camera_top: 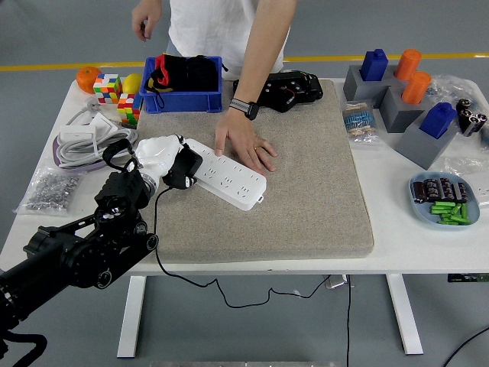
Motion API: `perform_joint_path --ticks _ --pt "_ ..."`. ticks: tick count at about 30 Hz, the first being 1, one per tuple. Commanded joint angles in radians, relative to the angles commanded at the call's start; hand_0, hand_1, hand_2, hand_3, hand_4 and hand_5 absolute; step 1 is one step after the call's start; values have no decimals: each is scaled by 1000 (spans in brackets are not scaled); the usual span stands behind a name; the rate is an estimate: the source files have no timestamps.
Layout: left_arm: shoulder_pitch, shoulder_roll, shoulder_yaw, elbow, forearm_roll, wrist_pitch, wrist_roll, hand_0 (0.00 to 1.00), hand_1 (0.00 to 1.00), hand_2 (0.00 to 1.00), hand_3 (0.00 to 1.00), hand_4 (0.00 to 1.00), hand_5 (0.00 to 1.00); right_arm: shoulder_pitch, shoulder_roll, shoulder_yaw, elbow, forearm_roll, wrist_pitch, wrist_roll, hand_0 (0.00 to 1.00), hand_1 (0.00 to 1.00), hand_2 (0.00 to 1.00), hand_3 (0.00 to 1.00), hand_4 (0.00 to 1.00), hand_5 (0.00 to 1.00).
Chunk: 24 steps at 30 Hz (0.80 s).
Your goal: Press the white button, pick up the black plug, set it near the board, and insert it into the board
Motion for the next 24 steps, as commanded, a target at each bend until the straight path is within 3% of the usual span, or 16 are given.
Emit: perform_joint_path --ticks 2,3,7,8,13,14,20,21,24 --pt "1 0 -2 0 -7 2 -5 227 363 378 602 512 2 0 0 0 0 0 0 0 695 628 644 579 690 343" --pt "2 0 -3 0 -12 2 -8 545 756 714 819 850 2 0 0 -1 0 0 0 0 692 628 643 579 690 343" --pt "5 2 -9 2 -33 2 -19 545 756 714 819 850 2 0 1 0 1 0 0 0 692 628 643 579 690 343" --pt "6 2 -12 2 -35 1 -21 870 946 938 936 988 225 0 1 0 1 0 0 0 692 628 643 579 690 343" --pt "10 5 -22 -3 -44 0 -34 870 946 938 936 988 225 -2 1 -1 0 0 1 0 692 628 643 579 690 342" --pt "12 6 -27 -5 -48 2 -40 933 998 990 993 998 353 -2 2 -1 0 0 1 -1 692 628 643 579 690 342" --pt "30 13 -62 -42 -57 1 -55 933 998 990 993 998 353 -1 2 1 1 -1 1 0 692 628 643 579 690 342" --pt "37 17 -72 -59 -56 1 -58 998 998 998 998 998 537 -1 2 2 1 -1 1 0 692 627 643 578 689 343" --pt "59 37 -92 -120 -55 9 -75 998 998 998 998 998 537 0 2 3 0 -1 1 0 692 627 643 578 689 343"
